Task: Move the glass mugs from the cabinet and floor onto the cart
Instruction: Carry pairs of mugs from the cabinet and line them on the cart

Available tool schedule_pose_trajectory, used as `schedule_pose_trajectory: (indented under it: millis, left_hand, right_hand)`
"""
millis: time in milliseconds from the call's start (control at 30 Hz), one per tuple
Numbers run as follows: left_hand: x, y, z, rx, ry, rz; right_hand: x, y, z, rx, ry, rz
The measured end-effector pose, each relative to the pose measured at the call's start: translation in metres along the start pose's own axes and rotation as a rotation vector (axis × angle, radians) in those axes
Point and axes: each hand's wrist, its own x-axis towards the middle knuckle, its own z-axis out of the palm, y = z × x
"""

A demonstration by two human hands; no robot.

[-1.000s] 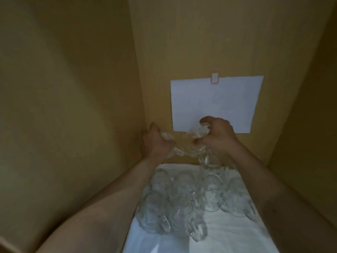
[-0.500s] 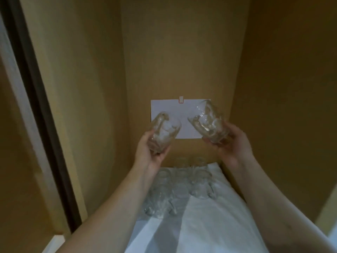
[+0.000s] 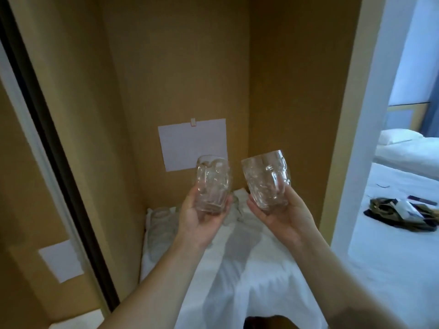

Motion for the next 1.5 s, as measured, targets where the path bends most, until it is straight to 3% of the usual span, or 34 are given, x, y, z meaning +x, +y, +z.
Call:
schedule_pose_trajectory:
  millis: [167, 433, 667, 800, 1000, 1200, 1500]
  left_hand:
    - [-0.005, -0.045, 0.006, 0.117, -0.036, -0.055]
    - [-0.012, -0.153, 0.063, 0.35, -0.416, -0.249]
    - [-0.043, -0.297, 0.129, 0.411, -0.515, -0.445]
    - [-0.049, -0.381, 0.155, 0.498, -0.491, -0.457]
    - [-0.072, -0.507, 0.195, 0.508, -0.7, -0.663]
    - [-0.087, -0.611, 0.214, 0.519, -0.691, -0.885]
    - [-0.078, -0.74, 0.238, 0.564, -0.856, -1.066]
  right_hand:
    - [-0.038, -0.033, -0.039, -0.007, 0.026, -0.093]
    - [-0.113, -0.132, -0.087, -0.155, -0.043, -0.15]
    - [-0.207, -0.238, -0.163, -0.229, 0.161, -0.304]
    - [-0.263, -0.288, -0.192, -0.254, 0.336, -0.404]
    - [-0.356, -0.364, -0.251, -0.309, 0.446, -0.535]
    - [-0.43, -0.403, -0.301, -0.327, 0.597, -0.593]
    - [-0.474, -0.442, -0.345, -0.329, 0.819, -0.741]
